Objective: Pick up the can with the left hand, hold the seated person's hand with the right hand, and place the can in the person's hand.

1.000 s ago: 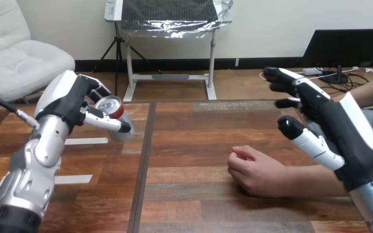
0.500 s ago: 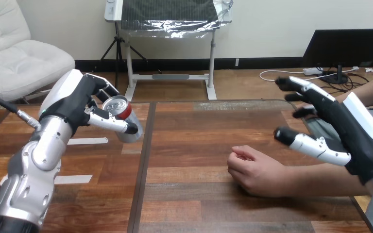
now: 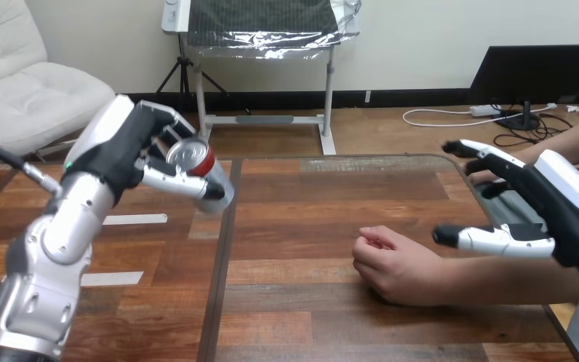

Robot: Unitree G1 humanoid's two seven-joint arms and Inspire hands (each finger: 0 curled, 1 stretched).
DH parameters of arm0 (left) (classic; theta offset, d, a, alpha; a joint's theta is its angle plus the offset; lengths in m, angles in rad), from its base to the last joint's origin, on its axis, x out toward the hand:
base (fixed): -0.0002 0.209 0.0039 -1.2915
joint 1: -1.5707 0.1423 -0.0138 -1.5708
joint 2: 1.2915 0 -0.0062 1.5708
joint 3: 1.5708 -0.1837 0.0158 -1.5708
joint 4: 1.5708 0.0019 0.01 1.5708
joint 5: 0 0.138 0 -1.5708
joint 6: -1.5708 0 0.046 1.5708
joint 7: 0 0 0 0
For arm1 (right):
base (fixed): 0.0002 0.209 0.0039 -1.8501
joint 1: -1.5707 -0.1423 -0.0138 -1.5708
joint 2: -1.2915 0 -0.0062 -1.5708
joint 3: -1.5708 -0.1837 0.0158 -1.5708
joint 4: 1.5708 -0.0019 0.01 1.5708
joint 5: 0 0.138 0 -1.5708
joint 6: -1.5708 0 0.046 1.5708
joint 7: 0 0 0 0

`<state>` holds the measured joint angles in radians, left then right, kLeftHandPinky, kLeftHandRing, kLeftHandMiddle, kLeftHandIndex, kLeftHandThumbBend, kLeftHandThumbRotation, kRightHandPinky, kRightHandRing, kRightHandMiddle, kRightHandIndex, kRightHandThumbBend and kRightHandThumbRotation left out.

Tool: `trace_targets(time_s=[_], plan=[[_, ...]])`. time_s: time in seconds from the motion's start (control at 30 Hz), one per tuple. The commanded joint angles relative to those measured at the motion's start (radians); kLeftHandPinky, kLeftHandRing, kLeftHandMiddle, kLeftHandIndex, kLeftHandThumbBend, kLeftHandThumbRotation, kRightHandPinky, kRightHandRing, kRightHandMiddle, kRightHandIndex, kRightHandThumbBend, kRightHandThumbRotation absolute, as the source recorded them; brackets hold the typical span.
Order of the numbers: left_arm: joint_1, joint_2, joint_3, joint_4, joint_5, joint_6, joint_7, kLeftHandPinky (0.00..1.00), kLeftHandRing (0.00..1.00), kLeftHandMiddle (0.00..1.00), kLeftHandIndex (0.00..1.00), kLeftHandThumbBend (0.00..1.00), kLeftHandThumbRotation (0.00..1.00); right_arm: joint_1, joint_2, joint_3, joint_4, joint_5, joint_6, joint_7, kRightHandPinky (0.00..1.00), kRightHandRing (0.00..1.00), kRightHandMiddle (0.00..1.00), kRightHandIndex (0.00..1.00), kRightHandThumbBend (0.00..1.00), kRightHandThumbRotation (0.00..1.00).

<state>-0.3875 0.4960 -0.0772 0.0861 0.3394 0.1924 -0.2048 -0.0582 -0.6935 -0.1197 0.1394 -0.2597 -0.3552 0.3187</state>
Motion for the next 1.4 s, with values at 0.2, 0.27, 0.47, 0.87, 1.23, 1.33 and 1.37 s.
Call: trace_targets(time_s=[0.2, 0.27, 0.47, 0.87, 1.23, 1.33, 1.37], plan=[[-0.078, 0.041, 0.057, -0.132, -0.005, -0.016, -0.011, 0.25, 0.32, 0.38, 0.41, 0.74, 0.00, -0.180, -0.104, 0.058, 0.132, -0.091, -0.078, 0.033, 0.82, 0.87, 0.89, 0.89, 0.98, 0.51], [-0.078, 0.041, 0.058, -0.130, -0.005, -0.014, -0.013, 0.25, 0.31, 0.37, 0.41, 0.74, 0.00, -0.187, -0.110, 0.067, 0.147, -0.098, -0.082, 0.039, 0.84, 0.87, 0.89, 0.89, 0.98, 0.51], [-0.077, 0.036, 0.061, -0.135, -0.011, -0.003, -0.017, 0.25, 0.32, 0.37, 0.41, 0.75, 0.00, -0.208, -0.127, 0.093, 0.195, -0.133, -0.100, 0.041, 0.87, 0.87, 0.87, 0.88, 1.00, 0.49], [-0.074, 0.026, 0.068, -0.130, -0.022, -0.015, -0.014, 0.26, 0.32, 0.37, 0.41, 0.74, 0.00, -0.251, -0.146, 0.141, 0.296, -0.200, -0.151, 0.020, 0.86, 0.84, 0.85, 0.85, 1.00, 0.50], [-0.077, 0.026, 0.067, -0.129, -0.021, -0.010, -0.016, 0.26, 0.32, 0.37, 0.41, 0.73, 0.00, -0.276, -0.156, 0.178, 0.347, -0.222, -0.162, 0.040, 0.85, 0.84, 0.86, 0.84, 1.00, 0.45], [-0.078, 0.027, 0.067, -0.129, -0.020, -0.011, -0.017, 0.25, 0.31, 0.37, 0.41, 0.73, 0.00, -0.276, -0.160, 0.188, 0.347, -0.228, -0.164, 0.045, 0.86, 0.85, 0.86, 0.85, 1.00, 0.43], [-0.079, 0.028, 0.066, -0.128, -0.019, -0.010, -0.018, 0.25, 0.31, 0.37, 0.41, 0.73, 0.00, -0.275, -0.161, 0.191, 0.346, -0.227, -0.164, 0.050, 0.86, 0.85, 0.86, 0.85, 1.00, 0.42]])
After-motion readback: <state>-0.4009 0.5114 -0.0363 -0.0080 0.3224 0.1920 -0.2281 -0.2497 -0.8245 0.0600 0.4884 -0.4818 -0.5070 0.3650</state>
